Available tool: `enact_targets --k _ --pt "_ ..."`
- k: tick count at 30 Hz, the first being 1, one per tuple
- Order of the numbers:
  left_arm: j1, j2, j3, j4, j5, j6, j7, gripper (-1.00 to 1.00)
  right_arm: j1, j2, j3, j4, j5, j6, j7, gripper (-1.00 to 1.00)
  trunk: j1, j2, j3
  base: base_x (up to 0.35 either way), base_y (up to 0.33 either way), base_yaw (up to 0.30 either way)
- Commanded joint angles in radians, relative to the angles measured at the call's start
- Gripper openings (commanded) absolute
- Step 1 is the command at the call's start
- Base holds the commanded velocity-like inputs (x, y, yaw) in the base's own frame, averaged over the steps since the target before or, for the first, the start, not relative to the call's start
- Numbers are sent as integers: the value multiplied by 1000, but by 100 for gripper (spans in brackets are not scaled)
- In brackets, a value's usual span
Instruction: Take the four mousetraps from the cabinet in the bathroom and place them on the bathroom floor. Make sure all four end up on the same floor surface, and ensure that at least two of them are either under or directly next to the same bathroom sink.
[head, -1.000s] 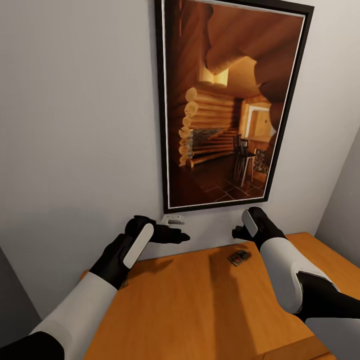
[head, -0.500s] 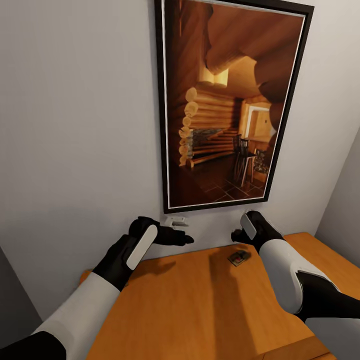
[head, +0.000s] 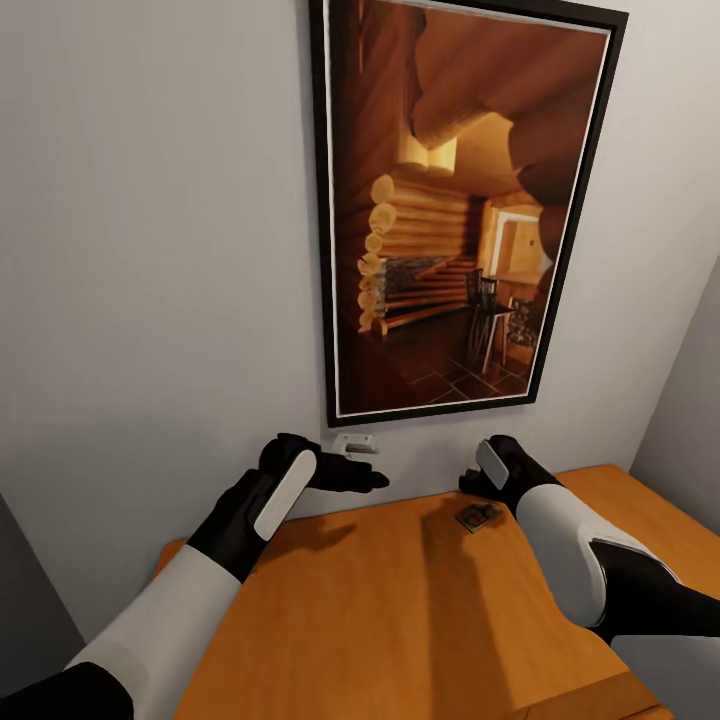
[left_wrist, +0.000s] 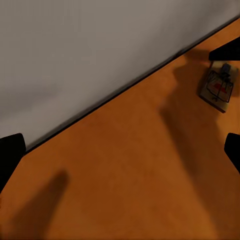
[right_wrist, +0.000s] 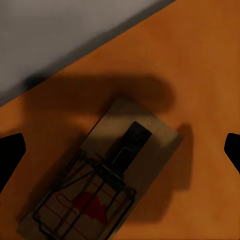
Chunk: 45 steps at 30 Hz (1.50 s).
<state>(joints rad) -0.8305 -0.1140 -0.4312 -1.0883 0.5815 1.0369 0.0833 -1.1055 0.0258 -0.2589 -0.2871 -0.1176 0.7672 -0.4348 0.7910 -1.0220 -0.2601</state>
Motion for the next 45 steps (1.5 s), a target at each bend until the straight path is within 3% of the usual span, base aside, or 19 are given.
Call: enact_targets --k 1,38,45 --pt "-1 0 -1 -1 9 3 9 100 -1 0 -1 -1 -11 1 -9 100 0 -1 -1 0 0 0" --pt "-1 1 -1 1 8 2 9 100 0 1 -8 47 -17 3 -12 100 0 -1 -1 0 0 0" --pt "-1 3 -1 1 9 2 9 100 0 -2 -8 71 -45 -1 -9 100 0 -1 -1 0 0 0"
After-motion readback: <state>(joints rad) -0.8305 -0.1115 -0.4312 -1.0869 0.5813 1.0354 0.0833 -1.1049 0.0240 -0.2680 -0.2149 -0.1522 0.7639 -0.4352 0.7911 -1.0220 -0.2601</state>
